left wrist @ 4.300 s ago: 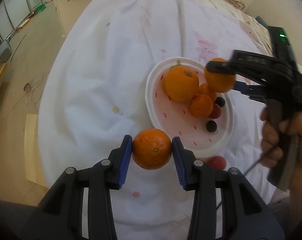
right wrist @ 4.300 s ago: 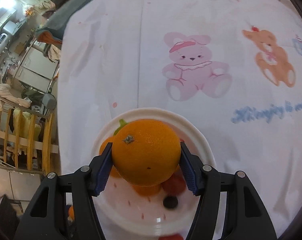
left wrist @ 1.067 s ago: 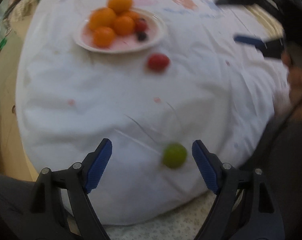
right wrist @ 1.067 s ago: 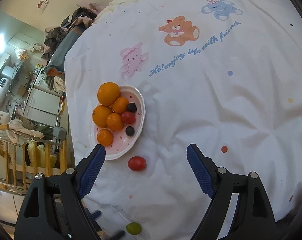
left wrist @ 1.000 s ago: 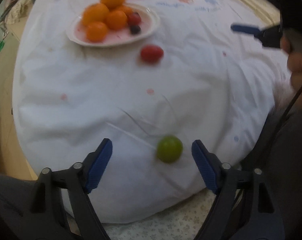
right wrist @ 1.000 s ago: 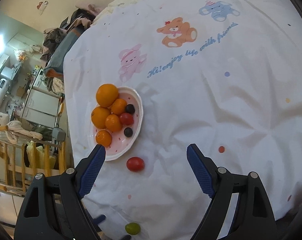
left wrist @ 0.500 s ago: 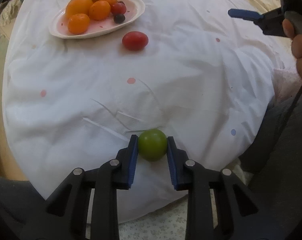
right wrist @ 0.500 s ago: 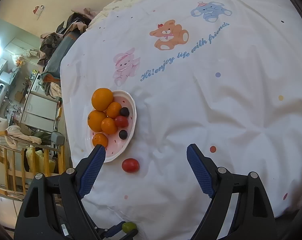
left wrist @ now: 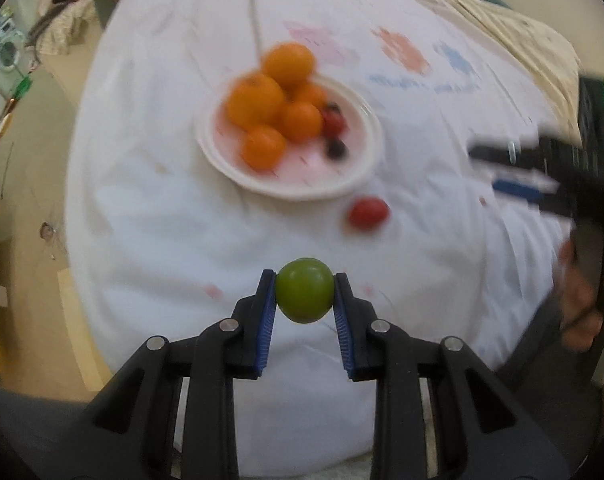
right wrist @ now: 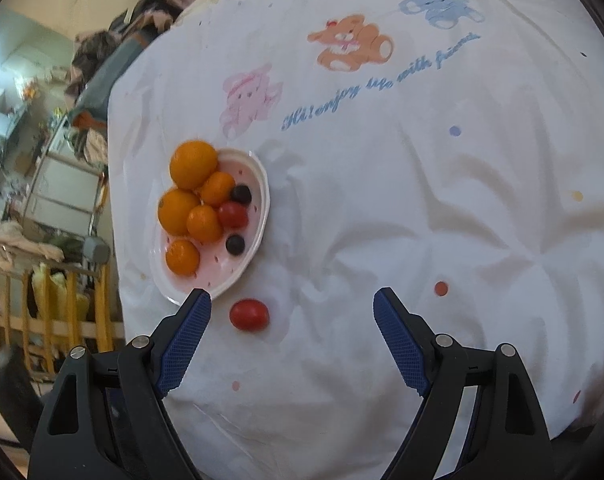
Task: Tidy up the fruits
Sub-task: 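Grasp the red cherry tomato with the right gripper while the left gripper holds the green tomato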
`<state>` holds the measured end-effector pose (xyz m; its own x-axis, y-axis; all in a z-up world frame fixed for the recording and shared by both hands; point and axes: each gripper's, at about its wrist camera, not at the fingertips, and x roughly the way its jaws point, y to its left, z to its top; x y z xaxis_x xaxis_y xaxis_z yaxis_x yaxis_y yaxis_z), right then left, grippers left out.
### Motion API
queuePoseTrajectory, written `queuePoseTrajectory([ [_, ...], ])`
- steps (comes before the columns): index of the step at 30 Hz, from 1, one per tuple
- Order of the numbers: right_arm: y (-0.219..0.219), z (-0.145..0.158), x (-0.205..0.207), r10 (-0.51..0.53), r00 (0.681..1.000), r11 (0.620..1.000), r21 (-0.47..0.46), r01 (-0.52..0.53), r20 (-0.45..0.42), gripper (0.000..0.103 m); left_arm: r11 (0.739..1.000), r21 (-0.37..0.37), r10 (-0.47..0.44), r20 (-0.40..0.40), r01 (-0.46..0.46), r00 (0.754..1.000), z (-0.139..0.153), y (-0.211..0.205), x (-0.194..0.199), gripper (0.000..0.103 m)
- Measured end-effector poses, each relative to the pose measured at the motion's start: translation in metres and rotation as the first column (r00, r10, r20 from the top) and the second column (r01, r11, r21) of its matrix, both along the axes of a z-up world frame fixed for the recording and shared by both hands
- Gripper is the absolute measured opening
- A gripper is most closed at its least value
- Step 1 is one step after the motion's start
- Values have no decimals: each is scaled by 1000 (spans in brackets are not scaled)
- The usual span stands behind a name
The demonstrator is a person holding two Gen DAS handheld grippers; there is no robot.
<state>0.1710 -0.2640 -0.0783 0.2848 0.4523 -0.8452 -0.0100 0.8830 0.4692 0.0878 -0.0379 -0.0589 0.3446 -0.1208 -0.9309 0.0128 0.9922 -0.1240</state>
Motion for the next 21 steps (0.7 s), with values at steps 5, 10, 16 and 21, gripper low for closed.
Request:
queuePoseTrajectory([
  [5,18,-16,0,64,997,998,-17,-64,-41,86,999,-1,47,25,-47,999,3,24,22,24],
  [10,40,-32,3,126,989,991,-34,-129,-75,86,992,-52,115,16,-114,993,-12,44,29,24],
  [16,74,-46,5,232,969,968,-78,-239,-82,80,982,-70,178,0,-178,984,-25,60,31,24],
  [21,96,-54,8,309,948,938,-143,-317,-73,72,976,-78,203,-14,-204,979,-29,68,32,24],
])
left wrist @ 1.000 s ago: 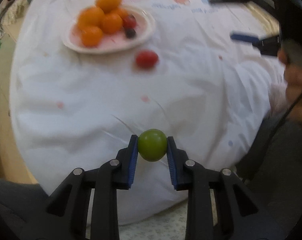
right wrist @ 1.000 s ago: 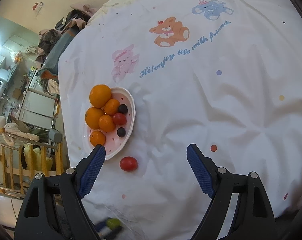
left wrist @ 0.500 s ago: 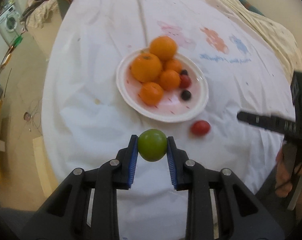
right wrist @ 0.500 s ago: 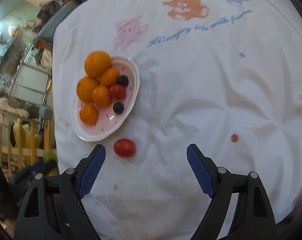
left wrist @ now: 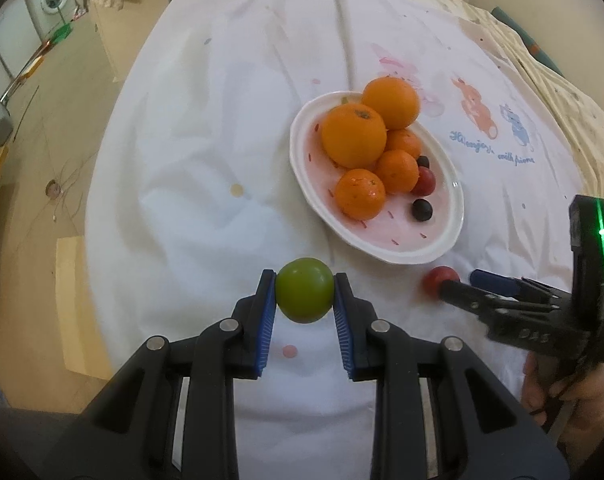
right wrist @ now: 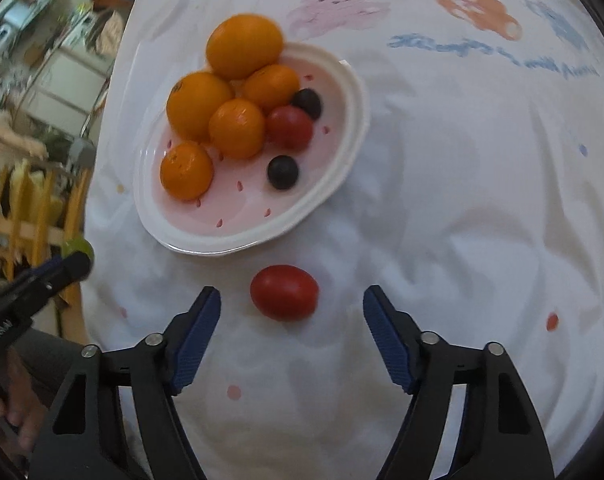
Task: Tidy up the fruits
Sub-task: 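Grasp the red cherry tomato with the right gripper while the left gripper holds the green tomato, then carry both tomatoes into the plate and open both grippers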
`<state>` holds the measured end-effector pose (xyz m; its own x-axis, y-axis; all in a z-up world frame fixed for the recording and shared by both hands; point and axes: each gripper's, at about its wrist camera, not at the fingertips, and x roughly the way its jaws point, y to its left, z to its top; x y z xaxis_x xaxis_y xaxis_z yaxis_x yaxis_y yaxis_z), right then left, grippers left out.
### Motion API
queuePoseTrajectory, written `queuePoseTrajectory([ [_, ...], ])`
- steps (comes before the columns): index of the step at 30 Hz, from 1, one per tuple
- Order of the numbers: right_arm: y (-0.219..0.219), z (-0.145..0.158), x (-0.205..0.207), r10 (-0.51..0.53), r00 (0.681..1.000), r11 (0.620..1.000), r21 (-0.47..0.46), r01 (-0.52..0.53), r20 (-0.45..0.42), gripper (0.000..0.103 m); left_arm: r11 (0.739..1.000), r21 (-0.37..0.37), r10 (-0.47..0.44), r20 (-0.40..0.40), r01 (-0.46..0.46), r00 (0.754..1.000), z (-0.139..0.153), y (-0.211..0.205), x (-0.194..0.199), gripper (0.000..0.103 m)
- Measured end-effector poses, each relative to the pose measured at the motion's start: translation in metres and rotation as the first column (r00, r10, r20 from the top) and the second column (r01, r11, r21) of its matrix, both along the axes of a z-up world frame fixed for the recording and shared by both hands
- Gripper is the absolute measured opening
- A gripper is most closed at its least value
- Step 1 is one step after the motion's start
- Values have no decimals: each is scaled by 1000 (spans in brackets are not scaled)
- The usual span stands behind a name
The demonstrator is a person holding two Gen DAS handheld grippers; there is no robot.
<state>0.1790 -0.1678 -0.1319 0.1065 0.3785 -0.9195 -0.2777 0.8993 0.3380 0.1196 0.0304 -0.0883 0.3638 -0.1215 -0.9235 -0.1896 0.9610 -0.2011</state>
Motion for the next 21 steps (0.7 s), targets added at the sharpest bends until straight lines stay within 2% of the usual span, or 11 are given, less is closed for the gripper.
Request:
queuePoseTrajectory([
  [4,11,-8,-2,43,999,998,-47,-43,1,61,1000,-6,6,-2,-6,1000,0,2,0,24],
  [6,13,-9,-5,65,998,996,-61,-65,6,44,1000,0,21,7,-21,1000,2,4,0,24],
  [7,14,-9,-6,74,997,995,-62,-74,10,41,999,3,32,13,-32,999,3,5,0,24],
  [12,11,-1,-10,94,995,995,-47,-93,19,41,998,-32,53,1,-53,999,2,9,1,24],
  [16,0,11,-15,63,998,998,-10,-63,29,41,998,-34,46,-1,-46,999,1,8,2,24],
  [18,-10,21,-15,32,998,999,13,-33,47,41,998,-32,46,-3,-46,999,1,8,2,24],
  [21,-21,40,-13,-16,993,998,55,9,119,41,999,-27,45,-13,-45,999,0,7,2,24],
])
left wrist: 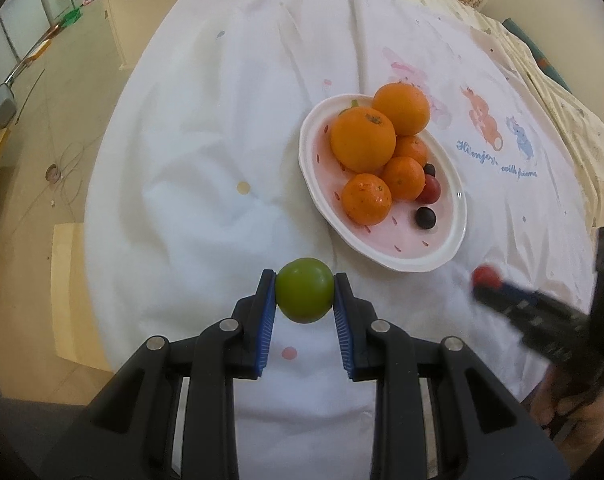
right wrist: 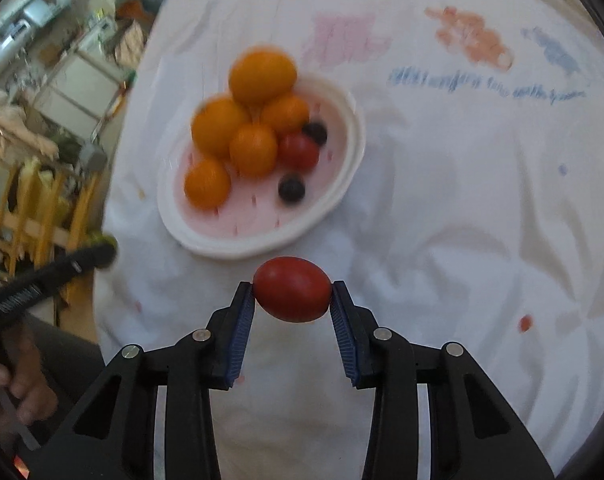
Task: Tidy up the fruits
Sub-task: 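Carry both tomatoes into the plate and open both grippers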
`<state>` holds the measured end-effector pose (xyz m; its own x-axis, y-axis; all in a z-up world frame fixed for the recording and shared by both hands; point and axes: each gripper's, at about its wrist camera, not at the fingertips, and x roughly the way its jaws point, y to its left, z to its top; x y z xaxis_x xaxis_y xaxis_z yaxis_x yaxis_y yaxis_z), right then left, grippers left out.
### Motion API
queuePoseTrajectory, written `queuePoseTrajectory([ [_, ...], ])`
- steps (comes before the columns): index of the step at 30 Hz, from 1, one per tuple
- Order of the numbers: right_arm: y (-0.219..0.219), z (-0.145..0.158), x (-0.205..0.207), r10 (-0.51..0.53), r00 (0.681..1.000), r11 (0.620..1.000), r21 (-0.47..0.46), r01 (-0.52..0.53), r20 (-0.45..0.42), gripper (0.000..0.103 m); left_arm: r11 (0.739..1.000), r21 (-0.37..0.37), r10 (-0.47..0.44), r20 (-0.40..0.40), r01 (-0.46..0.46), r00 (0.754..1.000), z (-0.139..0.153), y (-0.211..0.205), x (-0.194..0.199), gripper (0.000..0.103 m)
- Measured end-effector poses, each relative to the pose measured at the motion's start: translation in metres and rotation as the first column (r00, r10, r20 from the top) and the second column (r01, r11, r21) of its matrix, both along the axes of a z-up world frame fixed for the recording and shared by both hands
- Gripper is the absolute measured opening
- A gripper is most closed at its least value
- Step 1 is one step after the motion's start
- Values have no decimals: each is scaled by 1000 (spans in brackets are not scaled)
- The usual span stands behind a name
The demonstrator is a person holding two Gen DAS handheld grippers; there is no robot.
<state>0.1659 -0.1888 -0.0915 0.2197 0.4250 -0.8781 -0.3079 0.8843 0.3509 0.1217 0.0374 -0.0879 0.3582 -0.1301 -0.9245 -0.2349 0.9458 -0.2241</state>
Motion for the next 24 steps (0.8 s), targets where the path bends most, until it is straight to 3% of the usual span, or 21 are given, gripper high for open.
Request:
queuePoseTrajectory([
  [3,1,10,8,-18,999,999,46,16,46,41,1000,0,-13,2,13,1000,1,-3,0,24],
  [7,20,2,25,32,998,998,44,-34,49,41,1000,7,-26,3,26,1000,0,-5,0,24],
  [16,46,-23,33,77,997,996,42,-77,7,44,1000,4,-27,-13,27,1000,-4,-4,4,24],
  [17,46,-23,33,85,996,994,68,-84,-14,47,1000,5,-28,-12,28,1000,-4,-4,4,24],
  [18,47,-22,33,88,996,993,76,-86,-20,60,1000,7,-29,-11,29,1000,-4,-5,4,24],
  [20,45,-15,32,80,997,994,67,-81,15,72,999,5,-32,-8,32,999,-3,-7,5,24],
  [24,28,-4,31,28,999,997,75,-30,36,72,999,13,-52,8,51,999,0,-13,6,24],
])
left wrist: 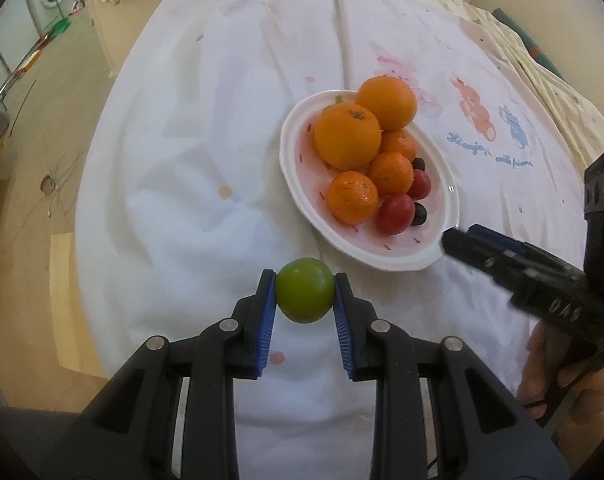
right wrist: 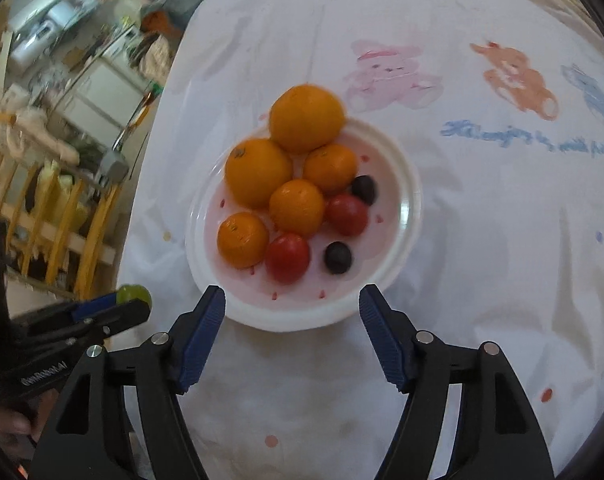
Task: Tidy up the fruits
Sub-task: 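Carry both tomatoes into the plate and open both grippers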
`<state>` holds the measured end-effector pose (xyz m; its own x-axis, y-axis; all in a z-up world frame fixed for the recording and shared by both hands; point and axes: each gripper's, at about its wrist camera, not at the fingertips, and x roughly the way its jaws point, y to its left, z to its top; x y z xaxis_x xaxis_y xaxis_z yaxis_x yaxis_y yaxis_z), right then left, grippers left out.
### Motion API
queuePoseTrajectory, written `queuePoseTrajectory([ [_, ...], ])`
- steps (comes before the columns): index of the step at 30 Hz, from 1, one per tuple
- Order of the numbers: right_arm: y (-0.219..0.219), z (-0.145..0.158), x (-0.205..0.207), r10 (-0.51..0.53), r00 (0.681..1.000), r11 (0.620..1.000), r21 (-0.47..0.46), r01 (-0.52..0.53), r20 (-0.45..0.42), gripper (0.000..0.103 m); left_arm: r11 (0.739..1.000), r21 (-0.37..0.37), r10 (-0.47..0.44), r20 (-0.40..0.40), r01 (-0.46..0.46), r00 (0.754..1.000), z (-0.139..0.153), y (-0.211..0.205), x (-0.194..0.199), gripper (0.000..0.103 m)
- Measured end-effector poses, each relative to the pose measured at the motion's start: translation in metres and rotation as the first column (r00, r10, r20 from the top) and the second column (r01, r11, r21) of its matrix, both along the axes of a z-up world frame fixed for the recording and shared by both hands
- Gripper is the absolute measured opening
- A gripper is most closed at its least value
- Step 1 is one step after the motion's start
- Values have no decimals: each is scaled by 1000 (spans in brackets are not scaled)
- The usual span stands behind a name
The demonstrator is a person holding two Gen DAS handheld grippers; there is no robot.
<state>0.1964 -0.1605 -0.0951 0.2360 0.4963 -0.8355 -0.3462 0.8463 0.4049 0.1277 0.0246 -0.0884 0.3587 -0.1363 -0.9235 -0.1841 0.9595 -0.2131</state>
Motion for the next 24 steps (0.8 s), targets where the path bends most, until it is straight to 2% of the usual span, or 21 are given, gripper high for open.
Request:
queuePoseTrajectory([
  [5,-44,8,2,-173,983,980,89,178,-59,72,1000,1,-23,0,23,1000,-4,-9,4,24],
  [9,-62,19,3,-239,970,963,113,243,-45,78,998,-19,-59,-9,59,998,-8,-23,9,24],
  [19,-81,27,6,-298,953,939,163,303,-59,79,997,-22,-77,25,78,997,-16,-51,43,24],
  [22,-83,28,7,-302,951,936,170,308,-61,79,996,-38,-77,15,77,997,-22,-56,52,24],
  [24,-86,29,6,-316,946,929,181,323,-65,79,994,-82,-70,11,71,997,-26,-57,56,24],
])
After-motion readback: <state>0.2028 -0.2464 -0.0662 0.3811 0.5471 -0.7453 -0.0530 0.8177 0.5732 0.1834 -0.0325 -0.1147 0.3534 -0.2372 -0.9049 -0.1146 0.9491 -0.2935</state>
